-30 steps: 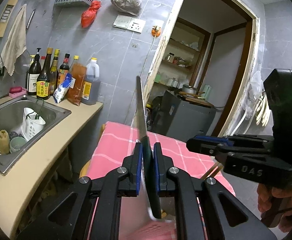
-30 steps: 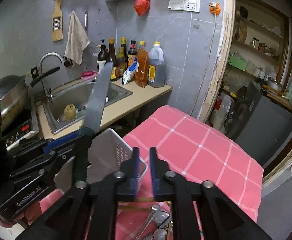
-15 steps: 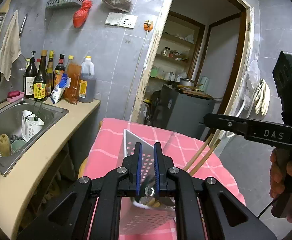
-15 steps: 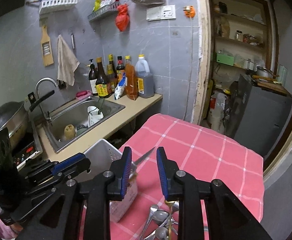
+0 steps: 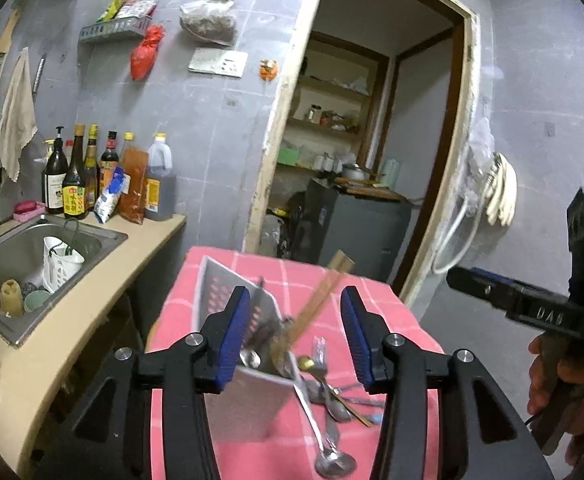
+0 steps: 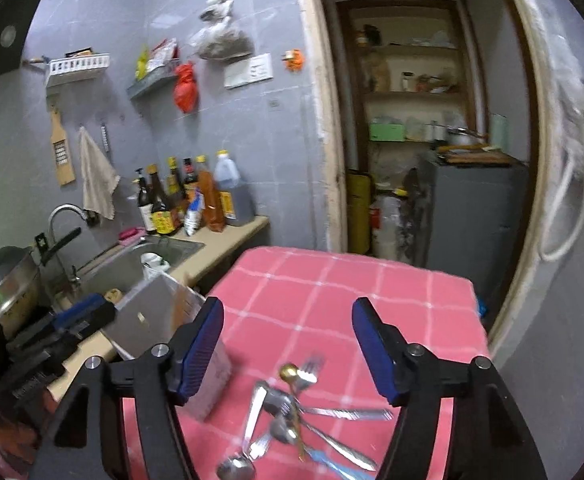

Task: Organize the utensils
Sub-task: 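Open the left tool to drop the knife into the caddy and withdraw, then grasp a long silver spoon with the left tool while the right tool grasps a silver fork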

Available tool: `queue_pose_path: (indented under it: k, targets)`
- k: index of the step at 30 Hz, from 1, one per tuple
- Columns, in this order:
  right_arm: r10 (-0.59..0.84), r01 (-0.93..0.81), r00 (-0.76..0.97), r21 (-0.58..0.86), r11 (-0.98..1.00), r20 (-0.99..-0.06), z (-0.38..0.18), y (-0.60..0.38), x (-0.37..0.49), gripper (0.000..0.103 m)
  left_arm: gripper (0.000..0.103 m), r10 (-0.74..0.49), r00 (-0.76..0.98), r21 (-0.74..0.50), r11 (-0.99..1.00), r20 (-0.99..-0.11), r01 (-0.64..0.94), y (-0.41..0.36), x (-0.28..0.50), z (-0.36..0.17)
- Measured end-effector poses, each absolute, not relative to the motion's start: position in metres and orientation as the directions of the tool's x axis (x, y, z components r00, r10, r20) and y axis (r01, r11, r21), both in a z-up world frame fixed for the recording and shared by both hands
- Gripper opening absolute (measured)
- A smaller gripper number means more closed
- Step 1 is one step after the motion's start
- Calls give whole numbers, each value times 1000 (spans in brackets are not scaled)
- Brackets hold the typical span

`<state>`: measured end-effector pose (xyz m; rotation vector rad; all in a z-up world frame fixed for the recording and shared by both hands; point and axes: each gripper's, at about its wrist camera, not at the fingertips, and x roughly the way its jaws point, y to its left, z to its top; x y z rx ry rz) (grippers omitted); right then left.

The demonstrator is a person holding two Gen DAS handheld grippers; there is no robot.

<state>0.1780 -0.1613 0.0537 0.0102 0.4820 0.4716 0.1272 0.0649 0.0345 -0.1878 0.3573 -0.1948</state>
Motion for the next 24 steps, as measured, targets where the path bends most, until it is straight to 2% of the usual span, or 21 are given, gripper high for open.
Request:
queue_pose_path:
  k: [2, 3, 5, 9, 18, 20, 24]
  targets:
    - [423, -410, 781, 134, 902, -460, 43, -174, 170, 75, 42, -234, 909, -212, 963, -344, 167, 56, 121, 31]
    - [416, -398, 777, 144, 906, -472, 37, -180, 167, 78, 46, -244, 902, -209, 962, -356, 177, 51, 118, 28]
    - [397, -373, 763, 154, 915, -510, 22, -192, 162, 80, 51, -251, 888, -204, 962, -385, 184, 41, 113, 20]
    - [366, -336, 720, 165, 927, -590, -5, -206, 156, 84, 51, -286, 835, -211, 955, -471, 208, 20, 109, -3]
    - [340, -344, 572, 158, 926, -747, -57, -224, 173, 84, 51, -287, 678, -248, 956, -677, 157, -11, 135, -62]
    - [342, -355, 546, 158, 921, -765, -64, -226, 182, 84, 51, -264, 664, -247, 961, -700, 121, -15, 145, -70]
    - [375, -386, 501, 187, 903, -780, -73, -232, 205, 76, 51, -218, 654, -227, 971, -724, 72, -21, 164, -77]
